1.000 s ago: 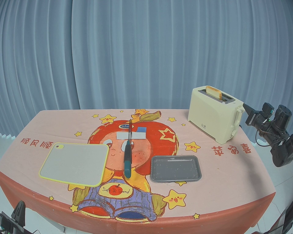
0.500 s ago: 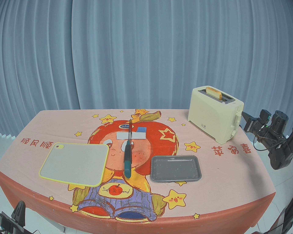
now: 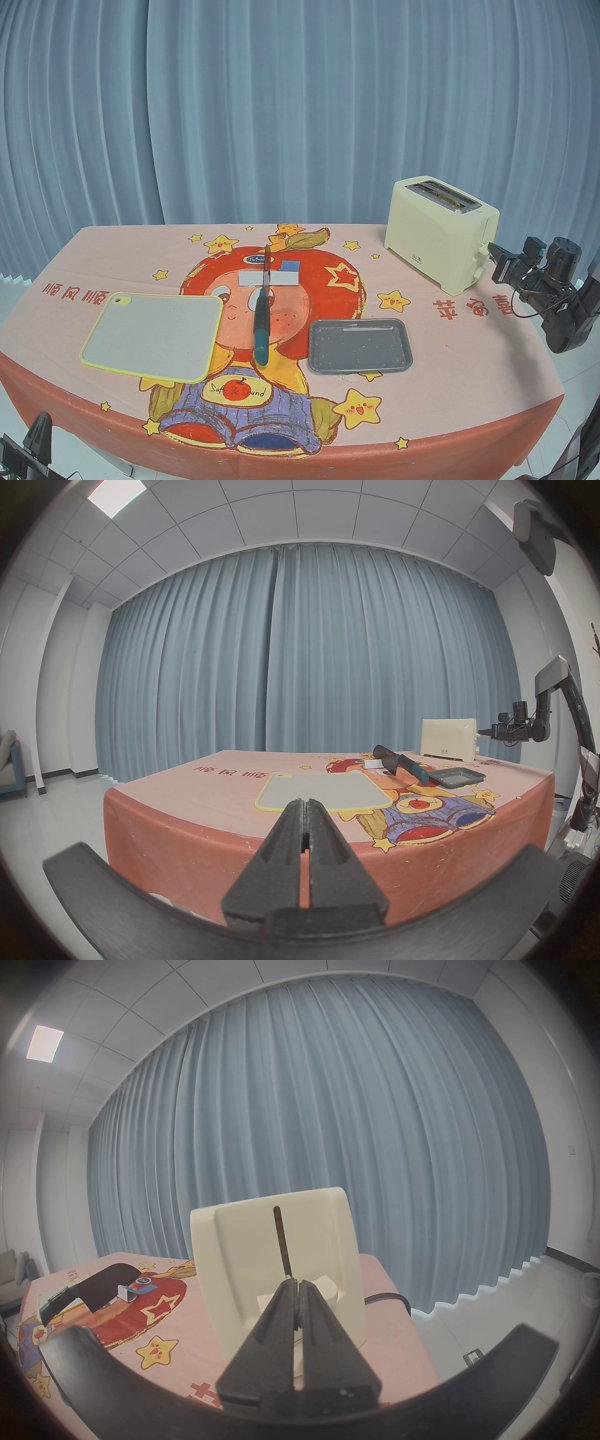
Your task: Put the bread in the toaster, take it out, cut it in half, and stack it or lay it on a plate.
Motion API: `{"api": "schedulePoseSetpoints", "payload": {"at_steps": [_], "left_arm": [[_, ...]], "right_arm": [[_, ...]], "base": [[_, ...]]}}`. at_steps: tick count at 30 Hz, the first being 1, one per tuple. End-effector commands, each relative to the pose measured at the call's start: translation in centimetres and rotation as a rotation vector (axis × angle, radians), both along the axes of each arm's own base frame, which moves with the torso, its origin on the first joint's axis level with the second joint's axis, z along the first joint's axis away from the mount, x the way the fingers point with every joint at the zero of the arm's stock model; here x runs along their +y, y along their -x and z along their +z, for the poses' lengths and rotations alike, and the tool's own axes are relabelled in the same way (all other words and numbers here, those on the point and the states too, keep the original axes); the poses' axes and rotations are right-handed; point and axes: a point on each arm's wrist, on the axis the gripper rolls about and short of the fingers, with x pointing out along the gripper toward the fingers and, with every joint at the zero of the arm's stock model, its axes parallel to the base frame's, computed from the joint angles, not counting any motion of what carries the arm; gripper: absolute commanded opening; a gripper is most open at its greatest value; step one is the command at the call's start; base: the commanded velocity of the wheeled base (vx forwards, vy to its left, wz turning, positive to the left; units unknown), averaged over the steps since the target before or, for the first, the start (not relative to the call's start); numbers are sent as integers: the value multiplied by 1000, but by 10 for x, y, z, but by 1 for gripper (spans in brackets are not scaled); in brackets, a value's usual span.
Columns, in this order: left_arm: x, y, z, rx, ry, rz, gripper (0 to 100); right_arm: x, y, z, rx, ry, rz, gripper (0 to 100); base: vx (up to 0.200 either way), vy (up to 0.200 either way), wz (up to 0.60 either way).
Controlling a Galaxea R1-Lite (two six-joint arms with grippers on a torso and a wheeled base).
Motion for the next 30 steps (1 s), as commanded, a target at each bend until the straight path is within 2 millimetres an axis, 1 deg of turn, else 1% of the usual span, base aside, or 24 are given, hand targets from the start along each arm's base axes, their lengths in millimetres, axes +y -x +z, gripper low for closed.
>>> {"api": "schedulePoseSetpoints", "payload": {"at_steps": [1, 12, 24, 27, 29, 30], "left_arm": [[0, 0, -5, 2, 1, 1, 0], [0, 0, -5, 0, 1, 1, 0], [0, 0, -5, 2, 1, 1, 0], [0, 0, -5, 0, 1, -1, 0], [0, 0, -5, 0, -1, 1, 0], [0, 0, -5, 0, -1, 1, 0]], "right_arm": [[0, -2, -10, 34, -2, 2, 0], [1, -2, -16, 52, -1, 3, 0], [1, -2, -16, 50, -3, 5, 0], [2, -2, -8, 14, -1, 5, 0], [2, 1, 4, -22, 1, 6, 0], [2, 1, 6, -28, 1, 6, 0]], "base": [[0, 0, 0], [0, 0, 0], [0, 0, 0], [0, 0, 0], [0, 0, 0], [0, 0, 0]]}}
